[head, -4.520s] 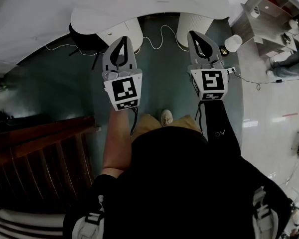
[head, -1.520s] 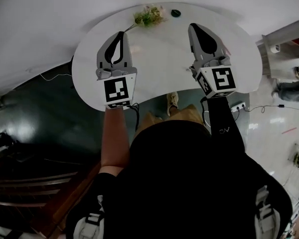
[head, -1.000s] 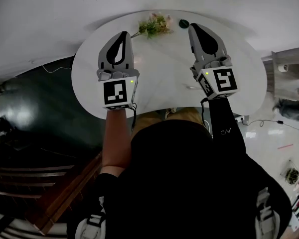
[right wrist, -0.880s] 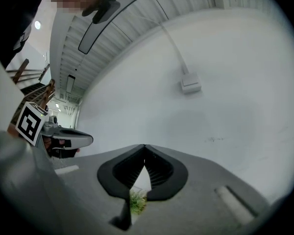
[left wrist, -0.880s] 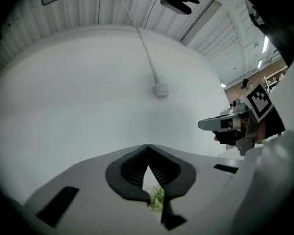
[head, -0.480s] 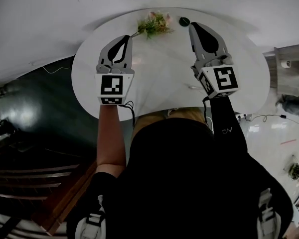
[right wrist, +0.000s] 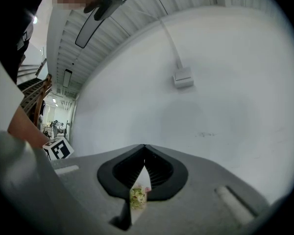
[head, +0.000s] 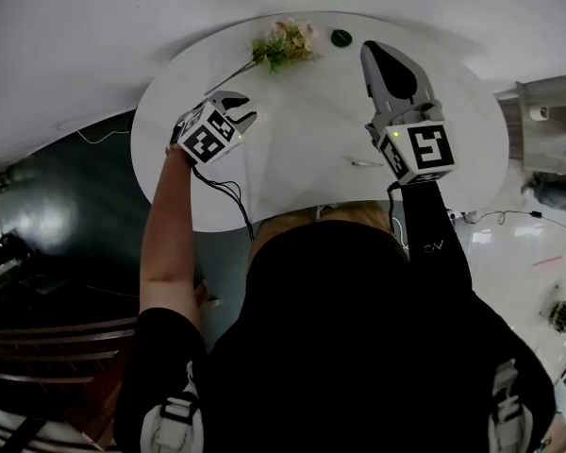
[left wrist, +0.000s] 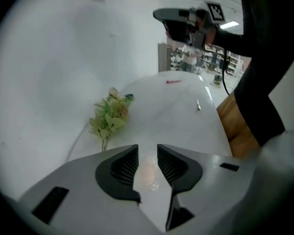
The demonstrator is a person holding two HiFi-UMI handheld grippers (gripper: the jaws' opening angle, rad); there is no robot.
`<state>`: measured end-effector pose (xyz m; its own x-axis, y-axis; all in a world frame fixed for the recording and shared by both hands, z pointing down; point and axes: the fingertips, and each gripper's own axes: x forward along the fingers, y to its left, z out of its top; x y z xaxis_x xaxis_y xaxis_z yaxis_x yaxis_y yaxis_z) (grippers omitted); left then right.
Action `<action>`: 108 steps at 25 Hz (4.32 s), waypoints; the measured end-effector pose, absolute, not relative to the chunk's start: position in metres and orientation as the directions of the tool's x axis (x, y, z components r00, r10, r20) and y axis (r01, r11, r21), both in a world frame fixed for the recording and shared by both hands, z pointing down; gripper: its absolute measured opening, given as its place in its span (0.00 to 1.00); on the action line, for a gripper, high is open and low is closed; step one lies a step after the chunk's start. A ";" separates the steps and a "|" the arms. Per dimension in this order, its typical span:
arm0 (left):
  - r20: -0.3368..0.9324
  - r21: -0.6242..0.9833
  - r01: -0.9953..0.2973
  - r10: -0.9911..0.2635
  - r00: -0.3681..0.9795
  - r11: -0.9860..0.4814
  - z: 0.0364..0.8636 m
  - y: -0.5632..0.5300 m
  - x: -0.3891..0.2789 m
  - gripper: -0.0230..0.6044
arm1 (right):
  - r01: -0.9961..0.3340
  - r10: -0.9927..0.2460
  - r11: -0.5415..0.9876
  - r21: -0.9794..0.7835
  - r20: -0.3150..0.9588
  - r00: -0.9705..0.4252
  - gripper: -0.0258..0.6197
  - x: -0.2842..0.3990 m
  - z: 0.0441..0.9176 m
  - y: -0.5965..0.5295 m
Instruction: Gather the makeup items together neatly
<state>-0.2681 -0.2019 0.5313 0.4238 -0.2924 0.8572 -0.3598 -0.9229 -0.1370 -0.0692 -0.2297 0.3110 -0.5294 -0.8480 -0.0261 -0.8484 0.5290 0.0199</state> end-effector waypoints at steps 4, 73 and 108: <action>0.937 -0.140 -0.210 -0.198 0.287 -0.968 0.569 -0.191 -0.279 0.23 | -0.858 -0.857 0.514 0.012 -0.017 -0.514 0.05 -0.065 0.314 -0.228; 0.837 0.278 -0.946 -0.442 0.323 -0.166 0.596 -0.187 -0.219 0.33 | -0.878 -0.878 0.478 -0.013 -0.013 -0.478 0.05 -0.039 0.327 -0.223; 0.212 -0.144 -0.892 -0.894 0.395 -0.429 0.307 -0.164 -0.130 0.33 | -0.912 -0.911 0.409 0.042 -0.044 -0.410 0.05 0.045 0.290 -0.163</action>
<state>-0.1305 -0.1641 0.3068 0.3951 -0.8937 0.2125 -0.8919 -0.4286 -0.1442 0.0455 -0.1633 0.2903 -0.4104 -0.9108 -0.0442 -0.9117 0.4087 0.0423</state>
